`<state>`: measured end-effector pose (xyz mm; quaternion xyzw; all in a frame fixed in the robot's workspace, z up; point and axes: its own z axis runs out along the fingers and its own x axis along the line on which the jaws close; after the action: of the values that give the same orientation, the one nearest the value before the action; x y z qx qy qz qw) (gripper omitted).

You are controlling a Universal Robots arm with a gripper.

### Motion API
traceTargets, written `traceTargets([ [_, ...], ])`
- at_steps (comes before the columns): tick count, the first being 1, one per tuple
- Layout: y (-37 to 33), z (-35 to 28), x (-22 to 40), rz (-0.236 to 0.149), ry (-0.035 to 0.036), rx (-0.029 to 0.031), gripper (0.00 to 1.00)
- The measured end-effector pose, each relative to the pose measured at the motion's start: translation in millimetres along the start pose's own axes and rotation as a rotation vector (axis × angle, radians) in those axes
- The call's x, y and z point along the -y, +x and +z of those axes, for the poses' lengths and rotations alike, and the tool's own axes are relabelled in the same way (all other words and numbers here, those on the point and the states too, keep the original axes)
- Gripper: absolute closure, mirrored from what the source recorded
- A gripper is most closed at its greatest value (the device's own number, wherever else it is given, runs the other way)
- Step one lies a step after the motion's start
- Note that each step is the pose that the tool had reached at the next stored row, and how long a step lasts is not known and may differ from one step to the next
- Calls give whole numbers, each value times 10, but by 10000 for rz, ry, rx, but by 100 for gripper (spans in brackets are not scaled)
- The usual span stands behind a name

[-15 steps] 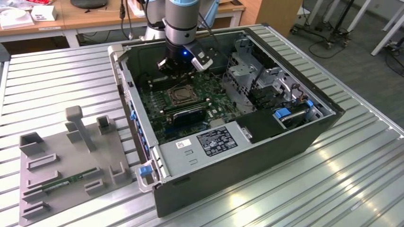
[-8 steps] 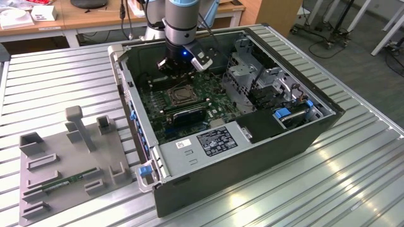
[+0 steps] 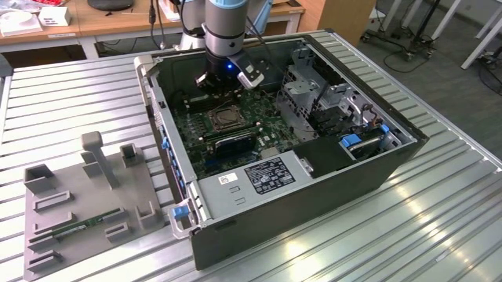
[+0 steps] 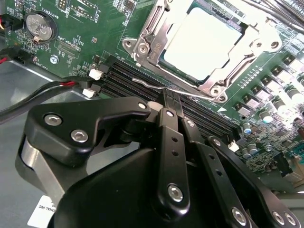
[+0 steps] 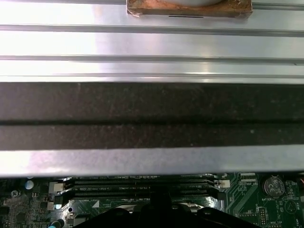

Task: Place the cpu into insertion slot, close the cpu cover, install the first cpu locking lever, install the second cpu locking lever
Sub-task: 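Install the first cpu locking lever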

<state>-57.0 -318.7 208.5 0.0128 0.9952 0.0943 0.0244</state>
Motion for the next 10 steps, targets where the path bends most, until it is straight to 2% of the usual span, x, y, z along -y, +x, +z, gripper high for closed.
traceTargets([
  [10, -2, 26, 5, 0, 1, -1, 89],
])
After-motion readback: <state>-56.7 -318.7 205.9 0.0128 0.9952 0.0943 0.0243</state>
